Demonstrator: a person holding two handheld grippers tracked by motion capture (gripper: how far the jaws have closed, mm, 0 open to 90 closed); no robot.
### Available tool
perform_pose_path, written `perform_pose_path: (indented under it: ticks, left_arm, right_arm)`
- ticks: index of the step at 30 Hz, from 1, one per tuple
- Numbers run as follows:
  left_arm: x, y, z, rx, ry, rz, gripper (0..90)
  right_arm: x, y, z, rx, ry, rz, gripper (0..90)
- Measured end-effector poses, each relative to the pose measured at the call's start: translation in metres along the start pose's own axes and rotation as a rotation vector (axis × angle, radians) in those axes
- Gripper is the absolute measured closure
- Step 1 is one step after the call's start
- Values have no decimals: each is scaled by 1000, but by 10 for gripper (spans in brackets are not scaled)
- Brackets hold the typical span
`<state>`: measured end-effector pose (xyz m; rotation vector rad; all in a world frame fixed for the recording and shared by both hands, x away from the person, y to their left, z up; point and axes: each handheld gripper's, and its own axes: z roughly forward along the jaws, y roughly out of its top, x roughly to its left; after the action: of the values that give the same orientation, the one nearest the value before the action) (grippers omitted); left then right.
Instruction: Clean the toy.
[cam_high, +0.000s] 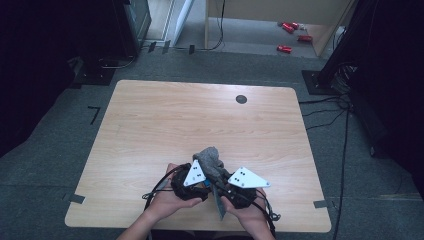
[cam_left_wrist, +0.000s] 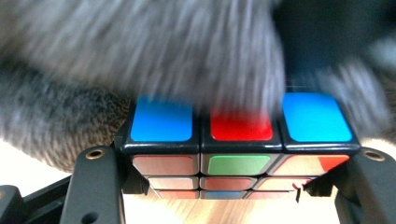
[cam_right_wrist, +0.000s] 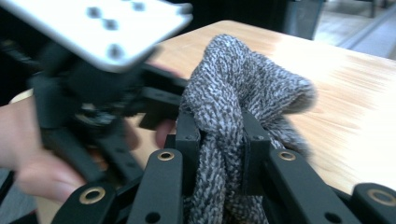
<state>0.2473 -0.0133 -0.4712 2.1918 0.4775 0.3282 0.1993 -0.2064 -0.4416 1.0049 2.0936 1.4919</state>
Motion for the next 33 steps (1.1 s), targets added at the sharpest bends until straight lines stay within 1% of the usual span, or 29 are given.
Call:
perform_pose_path:
  ticks: [2,3,5,6,7,8,10,11,12,13,16,18,19,21,22,24,26,27,29,31,33]
  left_arm:
    - [5,-1,-3,-4,4,-15,349]
    - [7,-1,-4,-3,10,-18,348]
    - [10,-1,-6,-2,17,-24,349]
    - [10,-1,-6,-2,17,-24,349]
    - [10,-2,-6,-3,20,-36,349]
    - [9,-2,-5,1,18,-32,349]
    - [3,-1,-3,1,10,-18,349]
    - [0,0,-2,0,5,-8,349]
    - [-2,0,-2,-7,2,-1,349]
    - [-3,1,-2,-7,2,5,349]
    - [2,0,-4,-6,6,-9,349]
    - [6,-1,-5,-1,18,-21,349]
    - [7,-2,-6,-1,21,-27,349]
    - [9,-2,-5,-5,21,-43,349]
    - [8,-2,-4,-4,16,-45,349]
    - [4,-1,-2,-1,4,-32,349]
    - [-2,0,-1,-5,-7,-16,349]
    - [-3,0,-1,-6,-8,-10,349]
    - [-3,0,-1,-8,-8,-10,349]
    - [2,-1,-3,-7,-2,-22,349]
    - [7,-3,-5,-10,5,-36,349]
  right_arm:
    - [-6,0,-3,3,-12,32,749]
    - [-7,1,-3,4,-9,33,748]
    - [-2,2,-3,9,6,22,747]
    - [-2,2,-3,9,6,22,747]
    - [7,4,0,17,42,2,746]
    - [13,4,3,22,60,-11,745]
    - [22,4,6,34,71,-39,742]
    - [23,4,7,34,69,-47,742]
    - [21,5,7,31,69,-37,743]
    - [18,5,6,25,65,-15,744]
    - [3,5,1,2,32,26,749]
    - [-2,4,0,4,15,32,750]
    - [-2,3,0,7,15,33,750]
    - [3,3,0,10,23,13,751]
    - [7,4,2,13,35,0,751]
    - [17,3,5,20,47,-20,748]
    - [21,4,7,25,45,-38,746]
    - [19,4,6,25,41,-28,746]
    - [10,5,4,11,27,-6,749]
    - [1,4,1,2,0,16,754]
    - [-6,3,-1,6,-15,30,755]
